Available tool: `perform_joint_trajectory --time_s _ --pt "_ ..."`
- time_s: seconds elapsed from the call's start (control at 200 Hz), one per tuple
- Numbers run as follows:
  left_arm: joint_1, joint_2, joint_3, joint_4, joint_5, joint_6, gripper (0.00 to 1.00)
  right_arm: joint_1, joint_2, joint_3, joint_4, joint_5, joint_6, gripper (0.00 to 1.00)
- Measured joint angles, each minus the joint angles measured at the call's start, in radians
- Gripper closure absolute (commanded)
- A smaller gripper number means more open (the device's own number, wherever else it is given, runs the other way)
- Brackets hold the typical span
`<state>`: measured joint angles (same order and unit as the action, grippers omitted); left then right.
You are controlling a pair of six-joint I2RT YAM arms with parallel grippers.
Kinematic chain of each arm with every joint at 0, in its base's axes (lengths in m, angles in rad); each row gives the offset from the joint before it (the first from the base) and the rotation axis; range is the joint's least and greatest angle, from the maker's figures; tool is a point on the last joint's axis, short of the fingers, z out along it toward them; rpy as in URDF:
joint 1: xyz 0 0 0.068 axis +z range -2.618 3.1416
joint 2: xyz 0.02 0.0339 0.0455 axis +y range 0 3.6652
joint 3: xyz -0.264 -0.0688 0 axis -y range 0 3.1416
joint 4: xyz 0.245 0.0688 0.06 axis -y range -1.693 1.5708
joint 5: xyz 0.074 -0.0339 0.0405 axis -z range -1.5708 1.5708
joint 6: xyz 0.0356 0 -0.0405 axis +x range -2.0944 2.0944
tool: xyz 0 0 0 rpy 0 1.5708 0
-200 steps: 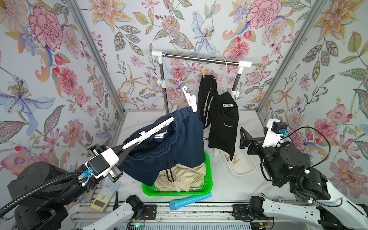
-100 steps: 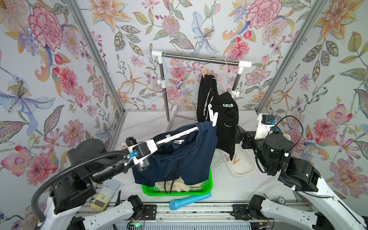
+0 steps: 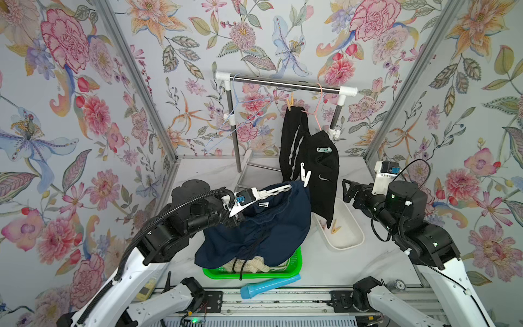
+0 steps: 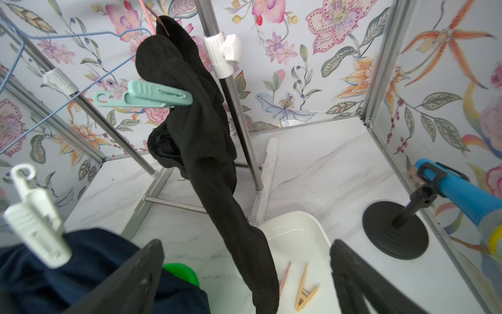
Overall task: Remove the clothespins securing shorts to the hanger
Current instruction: Adjust the shorts in the basket, then remove the clothespin from the hanger.
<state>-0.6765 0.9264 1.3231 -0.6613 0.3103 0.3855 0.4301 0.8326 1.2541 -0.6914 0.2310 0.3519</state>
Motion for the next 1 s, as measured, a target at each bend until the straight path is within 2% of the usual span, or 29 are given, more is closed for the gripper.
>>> perform_joint_trajectory --time_s 0.145,0.265,0.58,0.776,1.001 --pt "0.204 -0.049 -0.153 0.054 0.152 0.0 1.0 -0.001 -0.02 -0.026 0.005 -0.09 -0.025 0.03" --pt "0.294 -0.088 -0.238 0.06 0.279 0.021 1.0 -0.008 -0.028 -0.027 0.034 -0.19 -0.068 0.04" --pt "0.31 -0.149 -0.271 0.042 0.522 0.138 1.0 -0.026 -0.002 -0.086 0.204 -0.623 -0.171 0.13" --pt "0.311 -0.114 -0.267 0.015 0.588 0.157 1.0 -0.065 0.025 -0.133 0.269 -0.843 -0.229 0.13" --pt "0.311 -0.142 -0.267 0.025 0.629 0.138 1.0 -0.139 0.085 -0.161 0.382 -1.106 -0.206 0.1"
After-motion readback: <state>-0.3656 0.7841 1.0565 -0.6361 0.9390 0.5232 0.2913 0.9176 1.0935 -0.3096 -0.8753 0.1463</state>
